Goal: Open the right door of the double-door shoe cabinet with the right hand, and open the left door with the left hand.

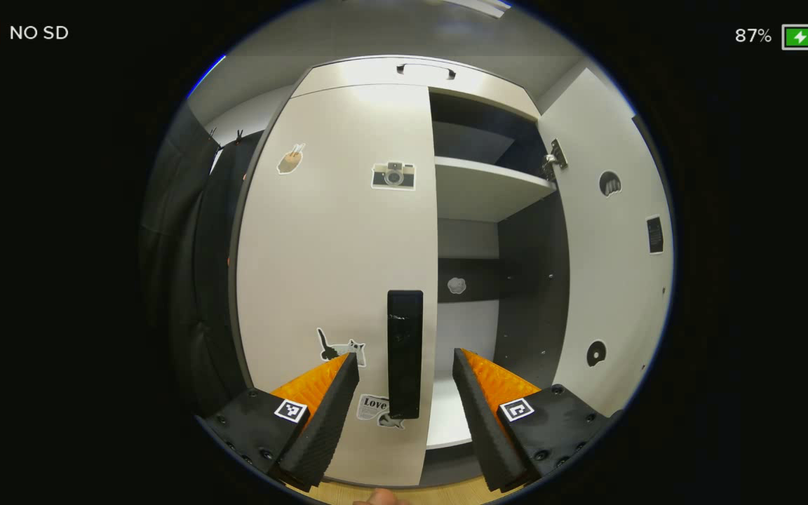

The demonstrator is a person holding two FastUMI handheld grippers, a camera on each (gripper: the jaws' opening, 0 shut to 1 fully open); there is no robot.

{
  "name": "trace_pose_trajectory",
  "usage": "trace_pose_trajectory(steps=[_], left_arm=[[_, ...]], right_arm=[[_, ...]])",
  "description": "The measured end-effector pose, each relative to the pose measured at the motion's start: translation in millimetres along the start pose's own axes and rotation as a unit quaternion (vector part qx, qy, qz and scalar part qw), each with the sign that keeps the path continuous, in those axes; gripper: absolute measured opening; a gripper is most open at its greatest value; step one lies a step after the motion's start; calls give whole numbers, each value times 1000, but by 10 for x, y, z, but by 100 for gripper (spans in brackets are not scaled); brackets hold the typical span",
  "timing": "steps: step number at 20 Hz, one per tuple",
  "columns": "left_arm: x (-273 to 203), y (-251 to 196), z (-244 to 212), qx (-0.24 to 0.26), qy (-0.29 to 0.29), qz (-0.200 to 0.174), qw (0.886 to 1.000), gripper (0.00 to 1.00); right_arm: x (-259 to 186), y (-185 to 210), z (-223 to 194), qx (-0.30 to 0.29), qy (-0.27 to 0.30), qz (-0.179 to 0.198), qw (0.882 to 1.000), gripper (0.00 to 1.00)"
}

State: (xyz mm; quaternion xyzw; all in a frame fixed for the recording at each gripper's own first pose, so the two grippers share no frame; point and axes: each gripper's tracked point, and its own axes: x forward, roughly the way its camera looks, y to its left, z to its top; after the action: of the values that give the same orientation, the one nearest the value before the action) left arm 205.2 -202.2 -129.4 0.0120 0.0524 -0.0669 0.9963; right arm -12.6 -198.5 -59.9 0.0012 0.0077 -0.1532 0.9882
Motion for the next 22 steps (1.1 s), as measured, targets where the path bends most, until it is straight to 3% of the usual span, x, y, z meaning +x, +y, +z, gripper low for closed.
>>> trace_pose_trajectory(steps=[7, 11, 14, 15, 17, 22], left_arm=[[199, 125, -71, 9, 2, 20, 1000, 82], [260, 132, -144, -8, 12, 19, 1000, 76], [293, 113, -192, -12, 21, 10, 1000, 57], [332, 45, -240, -24, 25, -3, 999, 57], [345, 41, -253, -27, 29, -2, 999, 38], [348, 33, -272, -16, 44, -4, 999, 28]], right_arm=[[8, 9, 9, -4, -13, 3, 1000, 93], [-27, 78, 70, -5, -24, 6, 1000, 93], [-70, 118, 96, -6, -29, 10, 999, 93], [-79, 111, 100, -7, -31, 10, 999, 92], [-100, 97, 99, -8, -32, 10, 999, 92], [-159, 107, 91, -2, -29, 14, 999, 93]])
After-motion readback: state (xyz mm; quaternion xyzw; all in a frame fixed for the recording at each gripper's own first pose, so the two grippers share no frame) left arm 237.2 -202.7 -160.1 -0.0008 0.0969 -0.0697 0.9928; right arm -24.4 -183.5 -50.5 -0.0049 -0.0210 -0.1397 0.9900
